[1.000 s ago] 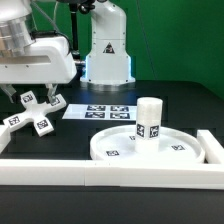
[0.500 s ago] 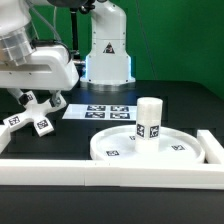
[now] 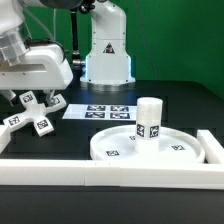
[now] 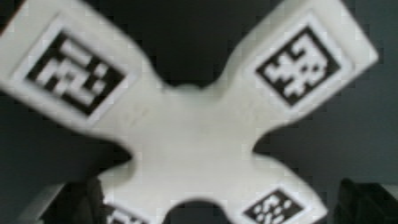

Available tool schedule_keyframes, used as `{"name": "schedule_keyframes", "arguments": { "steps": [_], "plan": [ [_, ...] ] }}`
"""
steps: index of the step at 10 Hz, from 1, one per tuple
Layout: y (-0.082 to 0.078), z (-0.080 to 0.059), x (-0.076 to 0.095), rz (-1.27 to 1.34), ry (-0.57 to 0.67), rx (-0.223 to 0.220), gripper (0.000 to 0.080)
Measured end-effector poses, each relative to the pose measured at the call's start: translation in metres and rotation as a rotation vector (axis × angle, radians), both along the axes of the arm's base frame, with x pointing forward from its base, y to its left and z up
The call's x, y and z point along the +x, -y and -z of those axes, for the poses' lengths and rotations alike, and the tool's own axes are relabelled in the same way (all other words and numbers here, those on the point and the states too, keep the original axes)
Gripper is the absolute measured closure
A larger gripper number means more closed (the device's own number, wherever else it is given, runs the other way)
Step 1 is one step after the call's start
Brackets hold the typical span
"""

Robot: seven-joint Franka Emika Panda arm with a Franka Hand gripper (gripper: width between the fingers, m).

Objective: Assemble round table

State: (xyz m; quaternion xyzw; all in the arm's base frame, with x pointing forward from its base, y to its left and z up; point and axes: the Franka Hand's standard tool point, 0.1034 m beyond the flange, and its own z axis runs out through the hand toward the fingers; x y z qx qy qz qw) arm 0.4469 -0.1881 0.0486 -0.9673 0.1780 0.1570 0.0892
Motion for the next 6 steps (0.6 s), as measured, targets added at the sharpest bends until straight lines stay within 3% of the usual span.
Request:
{"name": "schedule_keyframes", "arguments": {
  "steps": [2, 3, 6],
  "plan": [
    [0.003, 0.003, -0.004, -0.003, 0.006, -0.004, 0.0151],
    [-0.004, 0.014, -0.022, -0.005, -0.002, -0.011, 0.0151],
    [-0.01, 0.022, -0.032, -0.012, -0.011, -0.017, 0.0151]
  ]
}}
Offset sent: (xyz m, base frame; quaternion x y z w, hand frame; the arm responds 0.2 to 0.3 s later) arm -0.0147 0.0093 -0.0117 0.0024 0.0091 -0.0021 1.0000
